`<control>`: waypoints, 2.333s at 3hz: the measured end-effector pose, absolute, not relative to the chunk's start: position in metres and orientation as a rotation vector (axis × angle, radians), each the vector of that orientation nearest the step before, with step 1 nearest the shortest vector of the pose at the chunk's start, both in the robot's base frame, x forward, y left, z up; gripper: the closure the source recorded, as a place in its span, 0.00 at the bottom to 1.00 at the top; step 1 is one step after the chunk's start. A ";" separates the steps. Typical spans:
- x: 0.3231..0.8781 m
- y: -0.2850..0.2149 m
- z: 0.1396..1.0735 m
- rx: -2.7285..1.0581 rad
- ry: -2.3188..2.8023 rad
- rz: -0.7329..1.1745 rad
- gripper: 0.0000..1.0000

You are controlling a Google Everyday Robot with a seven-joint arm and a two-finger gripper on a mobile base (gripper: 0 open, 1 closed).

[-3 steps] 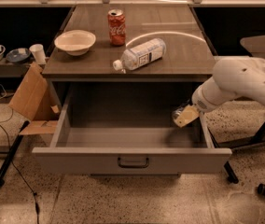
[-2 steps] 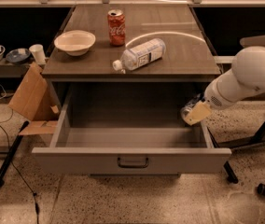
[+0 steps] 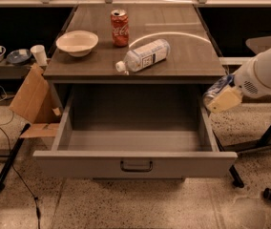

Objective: Pick pepsi can from top drawer and place on counter

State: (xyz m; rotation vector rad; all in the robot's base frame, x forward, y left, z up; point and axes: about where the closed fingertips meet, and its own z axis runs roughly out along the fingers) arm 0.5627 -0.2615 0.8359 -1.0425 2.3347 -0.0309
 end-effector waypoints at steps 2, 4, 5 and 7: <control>0.593 -0.239 0.896 -0.979 2.236 -0.048 1.00; 0.655 -0.190 0.895 -0.927 2.220 0.101 1.00; 0.680 -0.171 0.882 -0.913 2.232 0.151 1.00; 0.721 -0.154 0.859 -0.871 2.269 0.175 1.00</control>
Offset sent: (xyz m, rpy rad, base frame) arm 0.0630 0.0457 0.0861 0.0867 -0.1622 -0.0323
